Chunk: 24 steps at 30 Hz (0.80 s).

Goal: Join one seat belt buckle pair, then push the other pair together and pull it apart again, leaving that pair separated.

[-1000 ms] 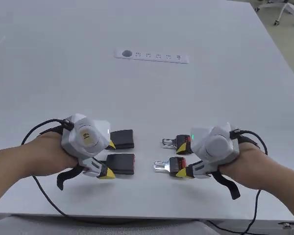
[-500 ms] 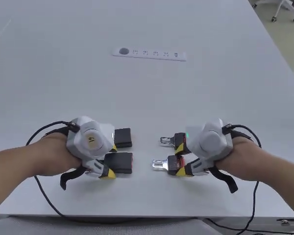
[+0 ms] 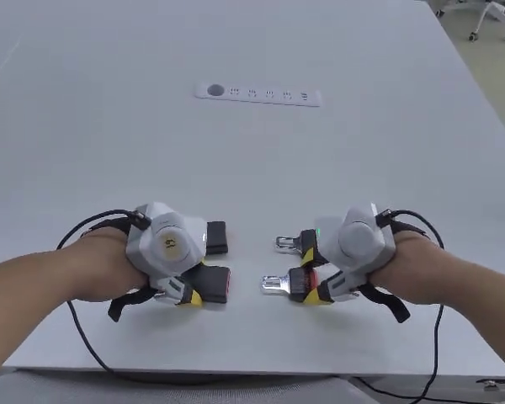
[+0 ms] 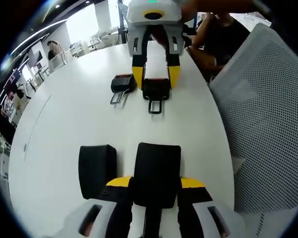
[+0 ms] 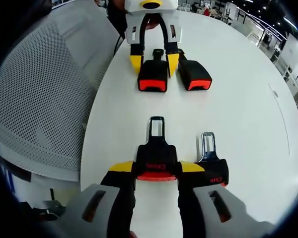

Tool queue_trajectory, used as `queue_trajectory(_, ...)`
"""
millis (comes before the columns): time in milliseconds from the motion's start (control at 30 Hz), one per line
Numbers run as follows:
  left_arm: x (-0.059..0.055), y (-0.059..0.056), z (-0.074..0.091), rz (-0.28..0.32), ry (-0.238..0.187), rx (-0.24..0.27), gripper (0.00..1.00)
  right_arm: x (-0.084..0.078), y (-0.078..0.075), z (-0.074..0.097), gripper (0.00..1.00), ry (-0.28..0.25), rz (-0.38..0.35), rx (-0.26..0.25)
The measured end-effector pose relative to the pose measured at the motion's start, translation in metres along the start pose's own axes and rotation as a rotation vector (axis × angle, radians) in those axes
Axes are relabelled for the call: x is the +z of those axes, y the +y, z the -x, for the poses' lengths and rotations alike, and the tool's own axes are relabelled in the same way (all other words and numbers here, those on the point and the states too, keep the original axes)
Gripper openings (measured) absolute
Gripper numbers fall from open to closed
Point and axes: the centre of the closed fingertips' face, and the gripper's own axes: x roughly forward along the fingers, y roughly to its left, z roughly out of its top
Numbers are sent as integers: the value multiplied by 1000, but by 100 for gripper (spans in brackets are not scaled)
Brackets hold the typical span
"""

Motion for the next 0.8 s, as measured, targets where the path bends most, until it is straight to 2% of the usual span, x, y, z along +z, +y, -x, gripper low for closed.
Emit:
queue_trajectory(400,-1,-1,0,17,-9,8,34,-1,0,-1,31,-5,-5,16)
queue_trajectory(800,0,-2,-1,12,-6,-2,34,5,-1,-3,31,13,-14,-4)
